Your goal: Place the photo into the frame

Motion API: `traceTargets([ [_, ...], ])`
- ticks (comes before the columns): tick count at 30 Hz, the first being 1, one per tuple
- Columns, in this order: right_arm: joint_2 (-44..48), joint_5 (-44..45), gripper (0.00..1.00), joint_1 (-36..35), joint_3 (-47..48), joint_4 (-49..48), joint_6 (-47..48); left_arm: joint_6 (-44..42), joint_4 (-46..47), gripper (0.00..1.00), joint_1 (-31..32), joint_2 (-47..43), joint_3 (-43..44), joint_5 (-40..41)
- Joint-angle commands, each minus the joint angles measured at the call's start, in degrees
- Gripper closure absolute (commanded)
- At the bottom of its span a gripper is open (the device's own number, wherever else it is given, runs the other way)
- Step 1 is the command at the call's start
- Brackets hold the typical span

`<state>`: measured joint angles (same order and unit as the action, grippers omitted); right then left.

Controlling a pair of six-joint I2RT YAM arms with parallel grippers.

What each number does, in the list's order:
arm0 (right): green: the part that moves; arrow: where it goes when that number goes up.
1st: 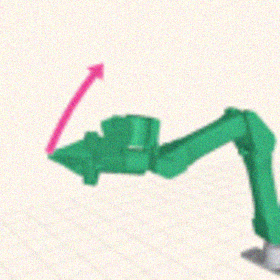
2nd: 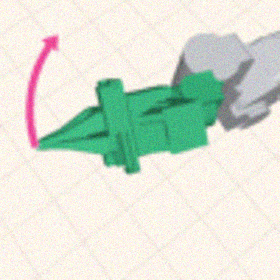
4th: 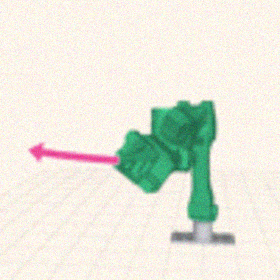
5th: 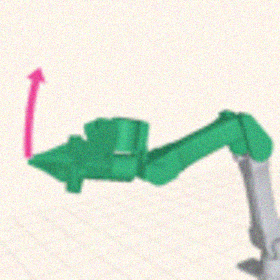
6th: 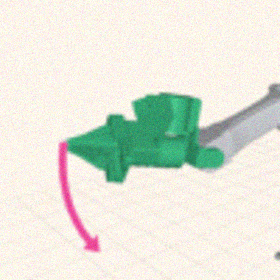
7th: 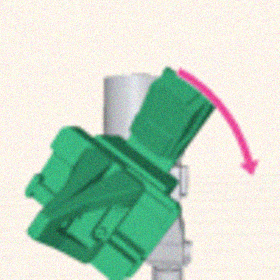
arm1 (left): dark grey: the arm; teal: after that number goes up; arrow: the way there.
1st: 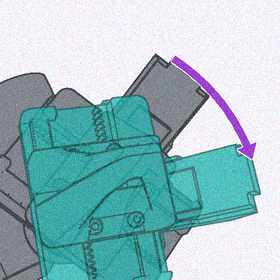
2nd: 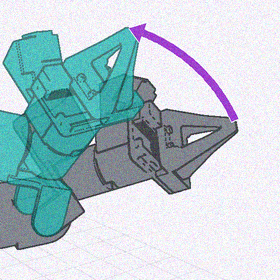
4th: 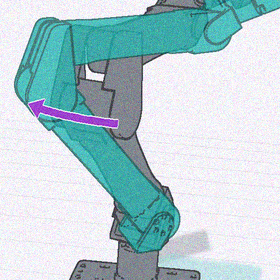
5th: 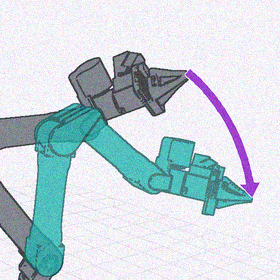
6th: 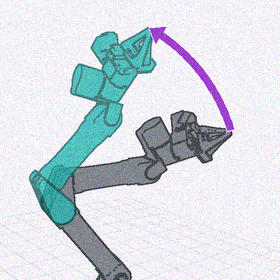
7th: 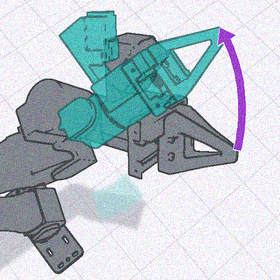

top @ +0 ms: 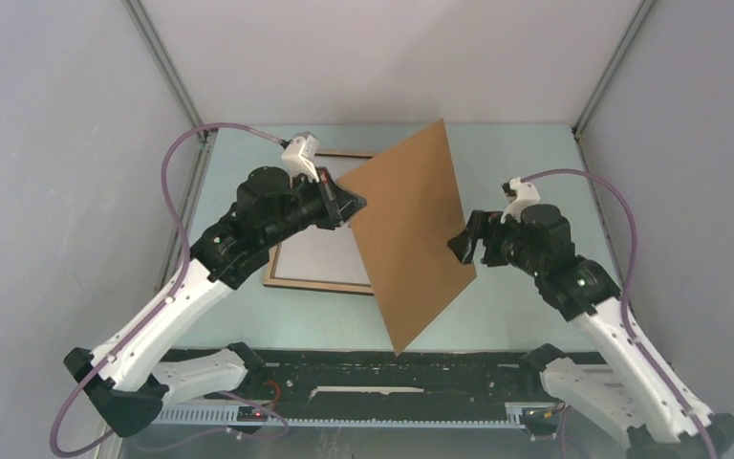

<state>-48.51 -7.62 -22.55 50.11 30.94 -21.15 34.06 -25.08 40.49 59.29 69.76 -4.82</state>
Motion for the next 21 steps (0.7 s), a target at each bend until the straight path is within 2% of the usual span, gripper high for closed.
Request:
traceTargets([
  [1,5.6,13.7,0.04,-13.4,4.7,11.8,-3.6,9.1,12.6,1.0,0.8,1.0,0.3,6.9],
  [5,5.6,27.2,0.04,-31.5,5.0,14.8,-9.8,11.9,13.0,1.0,2.1,2.4,2.1,12.3],
  [11,-8.1,46.7,0.04,-52.7,16.4,23.5,-16.9,16.5,15.7,1.0,2.7,4.8,2.6,11.5],
  [17,-21.5,57.5,0.08,-60.6,22.0,28.7,-21.2,21.5,14.6,1.0,2.8,5.4,3.2,14.1],
  [21,-29.2,64.5,0.11,-62.0,26.3,32.6,-22.7,23.2,11.9,1.0,2.8,6.7,4.9,13.8],
])
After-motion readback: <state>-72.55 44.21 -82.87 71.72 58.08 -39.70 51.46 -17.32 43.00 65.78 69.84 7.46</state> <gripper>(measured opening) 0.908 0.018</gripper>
